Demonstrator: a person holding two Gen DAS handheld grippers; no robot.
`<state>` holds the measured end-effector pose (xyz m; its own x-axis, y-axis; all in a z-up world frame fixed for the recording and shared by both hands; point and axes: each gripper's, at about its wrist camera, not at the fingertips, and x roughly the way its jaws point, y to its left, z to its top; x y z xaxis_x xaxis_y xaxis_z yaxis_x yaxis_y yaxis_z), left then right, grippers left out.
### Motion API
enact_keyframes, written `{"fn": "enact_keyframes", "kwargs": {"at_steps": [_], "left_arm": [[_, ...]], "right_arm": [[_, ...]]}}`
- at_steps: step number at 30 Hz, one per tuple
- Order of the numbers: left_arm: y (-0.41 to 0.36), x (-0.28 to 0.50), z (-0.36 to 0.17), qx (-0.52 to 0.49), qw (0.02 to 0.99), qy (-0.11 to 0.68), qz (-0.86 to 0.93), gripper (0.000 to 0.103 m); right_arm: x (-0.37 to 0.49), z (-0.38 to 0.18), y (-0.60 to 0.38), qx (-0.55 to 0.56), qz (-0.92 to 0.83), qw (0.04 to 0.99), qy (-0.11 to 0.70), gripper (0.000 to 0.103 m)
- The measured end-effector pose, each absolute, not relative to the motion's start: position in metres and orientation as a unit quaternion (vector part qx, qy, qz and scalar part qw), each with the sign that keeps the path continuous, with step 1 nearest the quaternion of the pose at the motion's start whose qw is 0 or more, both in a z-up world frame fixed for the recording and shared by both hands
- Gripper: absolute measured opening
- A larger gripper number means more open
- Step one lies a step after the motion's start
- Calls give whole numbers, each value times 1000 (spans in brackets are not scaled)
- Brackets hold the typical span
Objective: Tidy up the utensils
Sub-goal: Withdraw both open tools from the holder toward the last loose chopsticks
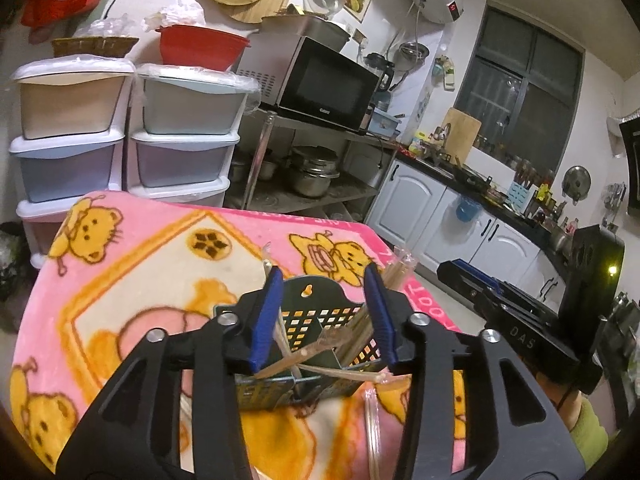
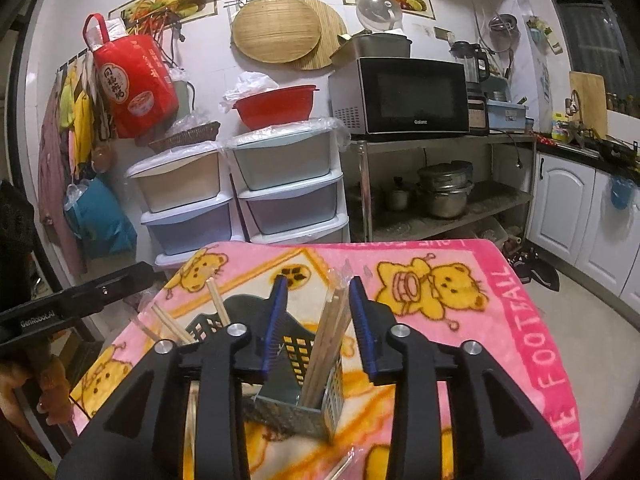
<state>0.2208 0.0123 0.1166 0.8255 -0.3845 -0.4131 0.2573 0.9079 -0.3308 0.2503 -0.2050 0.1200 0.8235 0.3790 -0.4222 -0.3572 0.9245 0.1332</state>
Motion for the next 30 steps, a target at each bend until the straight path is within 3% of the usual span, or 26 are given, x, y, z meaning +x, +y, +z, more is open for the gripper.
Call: {"fn": "enact_keyframes", "kwargs": {"at_steps": [7,19,30], "left_arm": [[19,208,119,-138,948,234,-165,64],[26,187,117,-143,949,236,-156,92],[38,175,103,-151,947,247,-137,92]], "right_arm": [[237,122,-207,18,195,955,224,40],[210,125,-210,15,207,953,220,53],[190,115,-211,8,212,950,229,60]]}}
